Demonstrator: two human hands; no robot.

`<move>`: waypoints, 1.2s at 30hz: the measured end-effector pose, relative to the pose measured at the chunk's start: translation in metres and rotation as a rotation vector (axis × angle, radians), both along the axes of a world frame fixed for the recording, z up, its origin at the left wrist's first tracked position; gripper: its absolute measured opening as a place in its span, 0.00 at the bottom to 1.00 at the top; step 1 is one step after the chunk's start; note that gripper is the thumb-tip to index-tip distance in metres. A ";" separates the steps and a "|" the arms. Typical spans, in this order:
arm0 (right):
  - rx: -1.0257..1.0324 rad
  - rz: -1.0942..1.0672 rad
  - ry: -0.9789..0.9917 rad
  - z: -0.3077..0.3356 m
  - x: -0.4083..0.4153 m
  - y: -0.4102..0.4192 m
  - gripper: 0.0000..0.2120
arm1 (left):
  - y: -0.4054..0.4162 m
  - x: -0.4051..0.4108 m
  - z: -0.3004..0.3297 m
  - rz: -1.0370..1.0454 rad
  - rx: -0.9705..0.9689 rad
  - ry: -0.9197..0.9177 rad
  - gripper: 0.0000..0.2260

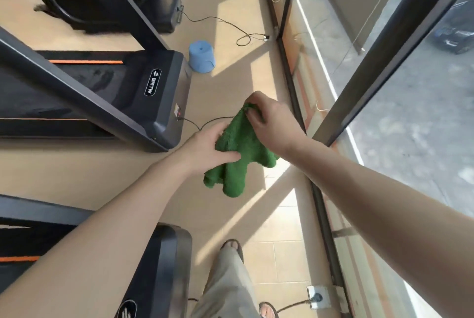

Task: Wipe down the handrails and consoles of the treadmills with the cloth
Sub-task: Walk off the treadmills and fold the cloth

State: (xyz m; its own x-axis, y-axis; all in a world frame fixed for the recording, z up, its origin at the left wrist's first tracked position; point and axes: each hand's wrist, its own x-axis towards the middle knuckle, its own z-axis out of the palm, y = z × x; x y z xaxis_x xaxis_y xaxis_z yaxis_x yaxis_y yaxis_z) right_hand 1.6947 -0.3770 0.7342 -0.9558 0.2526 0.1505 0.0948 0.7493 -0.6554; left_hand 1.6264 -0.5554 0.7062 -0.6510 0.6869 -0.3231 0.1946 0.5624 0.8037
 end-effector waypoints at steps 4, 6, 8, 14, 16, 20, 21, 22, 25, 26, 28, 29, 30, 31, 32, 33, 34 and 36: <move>0.012 -0.003 0.003 -0.009 -0.107 0.037 0.11 | 0.031 -0.109 -0.014 -0.048 -0.148 -0.055 0.14; -0.017 -0.055 0.000 -0.017 -0.155 0.057 0.10 | 0.045 -0.161 -0.019 0.005 -0.163 -0.027 0.10; -0.120 -0.158 0.006 -0.029 -0.211 0.075 0.09 | 0.060 -0.219 -0.022 0.058 -0.171 0.051 0.07; -0.356 -0.368 -0.021 -0.035 -0.336 0.118 0.09 | 0.108 -0.362 0.015 0.025 -0.192 -0.050 0.11; -0.382 -0.403 -0.023 -0.030 -0.378 0.137 0.10 | 0.127 -0.412 0.022 0.019 -0.207 -0.123 0.09; -0.429 -0.399 -0.027 -0.031 -0.447 0.166 0.09 | 0.177 -0.488 0.021 0.254 -0.081 -0.203 0.02; -0.447 -0.377 -0.021 -0.035 -0.469 0.173 0.08 | 0.195 -0.509 0.016 0.313 -0.054 -0.255 0.01; -0.475 -0.341 -0.029 -0.039 -0.486 0.175 0.07 | 0.210 -0.522 0.013 0.347 -0.040 -0.312 0.02; -0.623 -0.234 -0.071 -0.055 -0.554 0.195 0.06 | 0.261 -0.579 -0.003 0.423 -0.030 -0.412 0.05; -0.669 -0.228 -0.079 -0.058 -0.572 0.204 0.06 | 0.272 -0.594 -0.004 0.470 0.000 -0.437 0.06; -0.754 -0.184 -0.144 -0.070 -0.622 0.235 0.09 | 0.301 -0.642 -0.010 0.569 0.033 -0.490 0.09; -0.796 -0.163 -0.192 -0.072 -0.640 0.248 0.11 | 0.311 -0.659 -0.009 0.570 0.025 -0.502 0.11; -0.835 -0.143 -0.244 -0.074 -0.662 0.264 0.12 | 0.323 -0.680 -0.009 0.565 -0.017 -0.487 0.15; -0.872 -0.131 -0.288 -0.074 -0.685 0.278 0.12 | 0.334 -0.700 -0.007 0.563 -0.055 -0.467 0.19; -0.893 -0.122 -0.304 -0.073 -0.700 0.287 0.12 | 0.341 -0.714 -0.007 0.555 -0.069 -0.428 0.20; -0.911 -0.121 -0.317 -0.072 -0.722 0.300 0.11 | 0.350 -0.736 -0.006 0.545 -0.085 -0.392 0.19; -0.938 -0.116 -0.309 -0.069 -0.737 0.308 0.09 | 0.356 -0.750 -0.004 0.538 -0.101 -0.356 0.18; -1.021 -0.115 -0.306 -0.068 -0.775 0.327 0.11 | 0.369 -0.787 -0.001 0.515 -0.124 -0.319 0.20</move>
State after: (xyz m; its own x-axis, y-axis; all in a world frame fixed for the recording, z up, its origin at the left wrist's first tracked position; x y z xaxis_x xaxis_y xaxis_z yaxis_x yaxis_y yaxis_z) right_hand 0.9199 -0.0497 0.6665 -0.8797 0.2138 -0.4248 0.3964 -0.1641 -0.9033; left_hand 0.8393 -0.1862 0.7053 -0.7474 0.2551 -0.6135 -0.3658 0.6128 0.7004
